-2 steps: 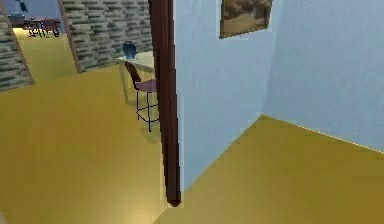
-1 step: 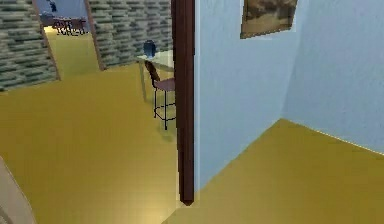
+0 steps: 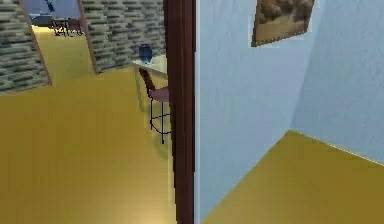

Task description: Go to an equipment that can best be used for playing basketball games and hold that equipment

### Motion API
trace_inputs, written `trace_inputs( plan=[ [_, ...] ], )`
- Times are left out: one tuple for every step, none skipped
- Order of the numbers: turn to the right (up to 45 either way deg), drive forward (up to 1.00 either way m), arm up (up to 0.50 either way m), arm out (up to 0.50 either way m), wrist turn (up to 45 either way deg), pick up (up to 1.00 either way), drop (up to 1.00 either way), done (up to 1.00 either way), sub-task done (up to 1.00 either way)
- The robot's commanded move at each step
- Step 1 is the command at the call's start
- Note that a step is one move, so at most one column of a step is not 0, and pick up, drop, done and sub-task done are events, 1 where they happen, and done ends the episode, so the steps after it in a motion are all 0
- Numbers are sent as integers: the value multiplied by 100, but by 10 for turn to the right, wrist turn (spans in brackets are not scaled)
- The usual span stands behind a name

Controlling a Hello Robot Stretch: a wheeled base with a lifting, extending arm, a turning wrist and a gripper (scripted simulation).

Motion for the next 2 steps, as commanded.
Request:
trace_inputs(
  plan=[
    [-390, 0, 0, 0, 0, 0, 0, 0, 0],
    [-30, 0, 0, 0, 0, 0, 0, 0, 0]
  ],
)
